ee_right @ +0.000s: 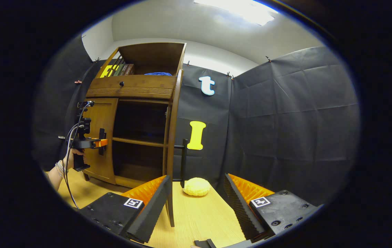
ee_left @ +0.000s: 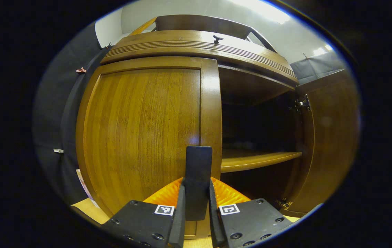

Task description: Open the right door of the double-door shoe cabinet with the right hand, and open the left door with the left hand.

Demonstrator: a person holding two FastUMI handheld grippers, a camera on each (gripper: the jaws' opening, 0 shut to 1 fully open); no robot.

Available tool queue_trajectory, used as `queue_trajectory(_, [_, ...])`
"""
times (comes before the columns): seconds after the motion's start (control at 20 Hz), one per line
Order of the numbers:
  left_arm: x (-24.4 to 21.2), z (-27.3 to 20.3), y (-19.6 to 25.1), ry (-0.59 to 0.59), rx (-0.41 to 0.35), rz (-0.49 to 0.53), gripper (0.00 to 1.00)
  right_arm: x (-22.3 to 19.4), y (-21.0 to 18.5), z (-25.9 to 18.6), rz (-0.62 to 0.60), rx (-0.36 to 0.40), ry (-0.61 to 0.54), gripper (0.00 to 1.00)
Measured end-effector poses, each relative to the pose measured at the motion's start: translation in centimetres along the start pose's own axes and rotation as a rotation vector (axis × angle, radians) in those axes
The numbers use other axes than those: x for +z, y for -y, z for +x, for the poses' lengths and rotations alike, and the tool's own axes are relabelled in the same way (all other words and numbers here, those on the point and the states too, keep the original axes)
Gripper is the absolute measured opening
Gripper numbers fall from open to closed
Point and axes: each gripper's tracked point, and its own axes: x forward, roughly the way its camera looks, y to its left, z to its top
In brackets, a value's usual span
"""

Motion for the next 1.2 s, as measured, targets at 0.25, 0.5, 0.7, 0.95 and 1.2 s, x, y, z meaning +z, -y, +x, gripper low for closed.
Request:
queue_trajectory(0.25, [-0.2, -1.3, 0.0, -0.033, -0.058, 0.008, 0.3, -0.2, -0.1, -0.2, 0.021, -0.002, -0.012, 0.98])
queue_trajectory(0.5, [0.1, -3.9, 0.0, -0.037, -0.111, 0.008, 0.29, -0.4, -1.1, -0.5, 0.005, 0.005, -0.022, 0.98])
queue_trajectory(0.7, [0.7, -6.7, -0.5, -0.024, -0.15, 0.005, 0.31, -0.3, -2.1, -1.2, -0.01, 0.018, -0.037, 0.98])
queue_trajectory(0.95, [1.0, -10.1, -1.4, -0.027, -0.179, 0.01, 0.32, 0.5, -3.8, -1.9, -0.032, 0.041, -0.018, 0.99])
queue_trajectory(1.2, [1.2, -13.2, -2.8, -0.017, -0.19, 0.014, 0.32, 0.6, -5.3, -2.6, -0.054, 0.06, -0.012, 0.98])
